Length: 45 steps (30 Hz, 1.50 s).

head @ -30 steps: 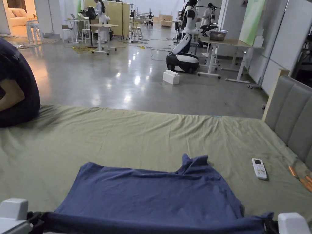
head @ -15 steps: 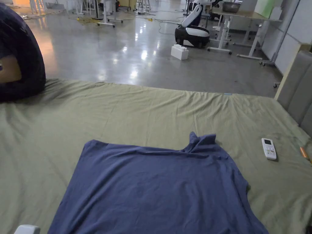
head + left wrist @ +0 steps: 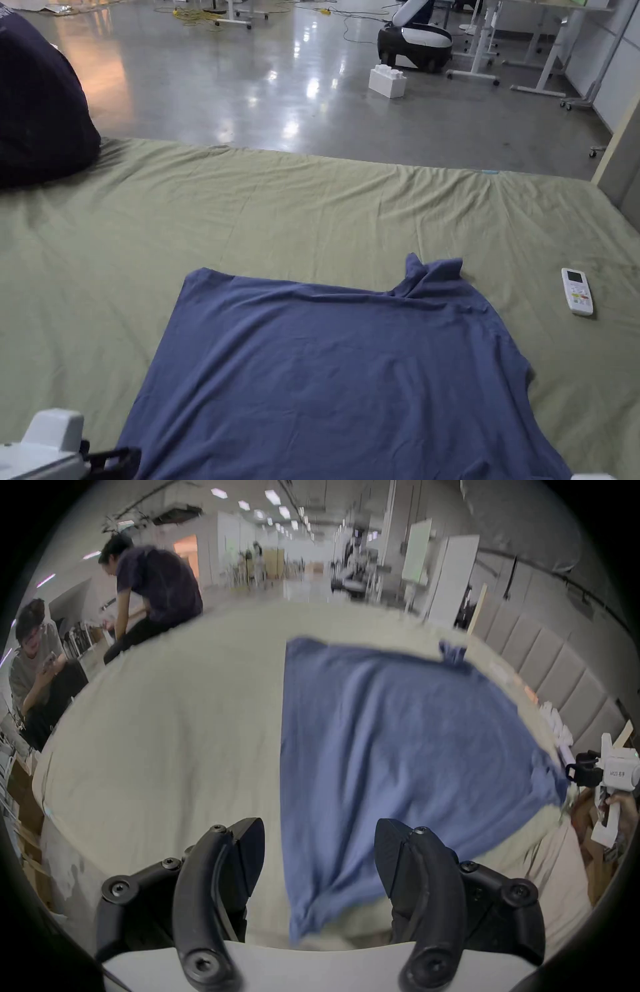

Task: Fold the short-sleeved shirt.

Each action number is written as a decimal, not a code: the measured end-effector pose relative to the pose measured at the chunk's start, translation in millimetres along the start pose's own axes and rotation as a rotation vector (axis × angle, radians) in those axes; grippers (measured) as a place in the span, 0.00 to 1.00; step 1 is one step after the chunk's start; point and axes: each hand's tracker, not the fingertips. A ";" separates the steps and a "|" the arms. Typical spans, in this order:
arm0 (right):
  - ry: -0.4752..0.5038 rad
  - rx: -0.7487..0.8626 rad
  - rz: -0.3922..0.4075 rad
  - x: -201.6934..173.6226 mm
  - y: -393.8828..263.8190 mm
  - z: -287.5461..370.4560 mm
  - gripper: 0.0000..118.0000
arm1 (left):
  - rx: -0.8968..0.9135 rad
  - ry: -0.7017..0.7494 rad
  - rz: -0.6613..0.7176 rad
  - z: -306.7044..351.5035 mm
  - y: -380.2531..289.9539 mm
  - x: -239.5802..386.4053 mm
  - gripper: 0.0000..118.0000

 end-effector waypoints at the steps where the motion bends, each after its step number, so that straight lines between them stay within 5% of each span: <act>1: -0.003 0.057 -0.040 -4.0 13.8 9.7 0.79 | 0.053 0.006 0.003 2.9 9.1 1.7 0.57; 9: -0.042 0.472 -0.201 -24.2 68.4 10.5 0.64 | 0.404 0.105 -0.005 19.4 70.3 51.2 0.57; 10: -0.055 0.516 -0.202 -27.3 72.3 12.4 0.54 | 0.430 0.108 -0.005 23.9 74.2 58.9 0.55; 12: -0.071 0.597 -0.187 -32.6 79.5 15.9 0.41 | 0.503 0.117 -0.012 30.9 80.9 71.0 0.43; 14: -0.102 0.659 -0.154 -42.4 89.0 21.6 0.20 | 0.538 0.147 -0.014 32.8 85.6 80.0 0.13; 17: -0.109 0.703 -0.139 -48.1 94.7 27.3 0.00 | 0.563 0.123 -0.029 38.2 87.4 88.9 0.04; 26: -0.080 0.673 -0.138 -53.1 97.0 27.0 0.00 | 0.475 0.078 0.005 44.1 84.0 84.0 0.00; 36: -0.059 0.584 -0.112 -58.3 85.1 10.9 0.00 | -0.027 0.067 0.053 42.0 15.1 17.9 0.00; 42: -0.041 0.536 -0.114 -62.2 77.0 2.7 0.00 | -0.167 0.055 0.167 26.4 -26.4 -0.1 0.00; 45: -0.035 0.520 -0.110 -63.0 73.7 -0.5 0.00 | -0.213 0.086 0.188 10.5 -34.8 -4.6 0.35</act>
